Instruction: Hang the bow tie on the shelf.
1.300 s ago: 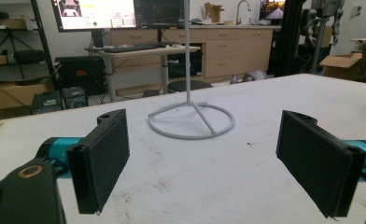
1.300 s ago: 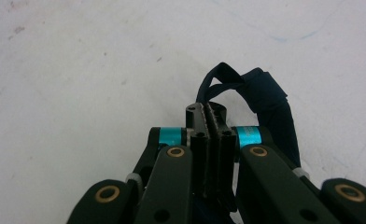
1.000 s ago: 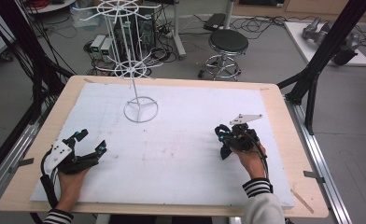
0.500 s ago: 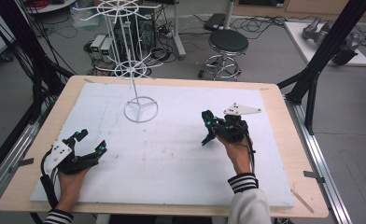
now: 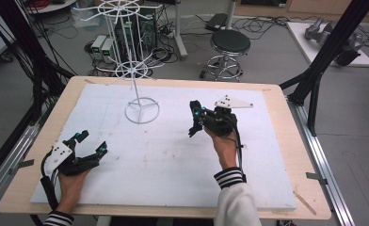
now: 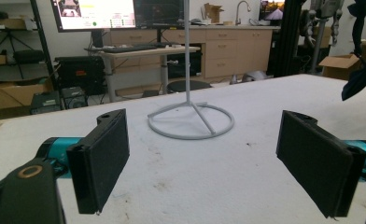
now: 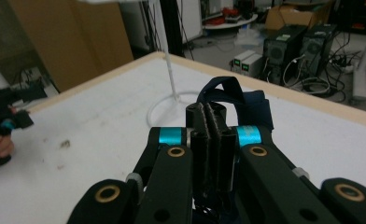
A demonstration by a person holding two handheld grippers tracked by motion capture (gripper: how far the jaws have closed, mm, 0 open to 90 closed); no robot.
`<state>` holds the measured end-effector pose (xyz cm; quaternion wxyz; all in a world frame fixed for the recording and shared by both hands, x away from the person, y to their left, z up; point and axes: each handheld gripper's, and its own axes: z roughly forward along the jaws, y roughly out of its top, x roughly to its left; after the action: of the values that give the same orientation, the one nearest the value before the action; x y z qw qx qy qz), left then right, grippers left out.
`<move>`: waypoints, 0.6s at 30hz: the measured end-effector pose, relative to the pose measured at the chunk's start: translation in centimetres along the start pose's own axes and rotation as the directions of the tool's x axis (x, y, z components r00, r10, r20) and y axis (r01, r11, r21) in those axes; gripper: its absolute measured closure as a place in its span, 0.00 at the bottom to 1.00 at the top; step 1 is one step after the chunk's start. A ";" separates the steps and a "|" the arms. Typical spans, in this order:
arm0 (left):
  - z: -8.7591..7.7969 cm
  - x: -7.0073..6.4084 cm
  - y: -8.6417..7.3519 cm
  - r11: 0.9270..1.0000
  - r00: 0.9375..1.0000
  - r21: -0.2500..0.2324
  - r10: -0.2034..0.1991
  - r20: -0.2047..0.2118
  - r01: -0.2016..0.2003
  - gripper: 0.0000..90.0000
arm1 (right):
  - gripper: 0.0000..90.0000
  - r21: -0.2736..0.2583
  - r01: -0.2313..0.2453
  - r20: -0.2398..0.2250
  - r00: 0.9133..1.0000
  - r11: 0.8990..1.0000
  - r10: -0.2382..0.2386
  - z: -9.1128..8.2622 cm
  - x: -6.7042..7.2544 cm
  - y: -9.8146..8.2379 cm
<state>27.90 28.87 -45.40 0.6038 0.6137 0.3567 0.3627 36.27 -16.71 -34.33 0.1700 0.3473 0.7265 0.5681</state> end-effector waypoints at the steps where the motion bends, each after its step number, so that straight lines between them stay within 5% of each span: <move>1: 0.0 0.0 0.0 1.000 1.000 0.001 0.001 0.000 -0.001 0.19 | 0.98 -0.006 -0.005 0.001 1.000 1.000 0.005 0.1 0.0 0.1; 9: 0.0 0.0 0.0 1.000 1.000 0.000 0.000 -0.001 0.000 0.19 | 0.98 -0.063 -0.022 -0.017 1.000 0.998 0.021 1.3 0.7 2.3; 18: 0.0 0.0 0.0 1.000 1.000 -0.001 -0.003 -0.001 0.003 0.19 | 0.98 -0.092 0.015 -0.027 0.999 0.996 -0.018 3.1 1.1 4.4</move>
<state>27.90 28.90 -45.40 0.6046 0.6126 0.3579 0.3622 38.84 -13.29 -30.93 0.1802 0.3251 0.7050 0.6040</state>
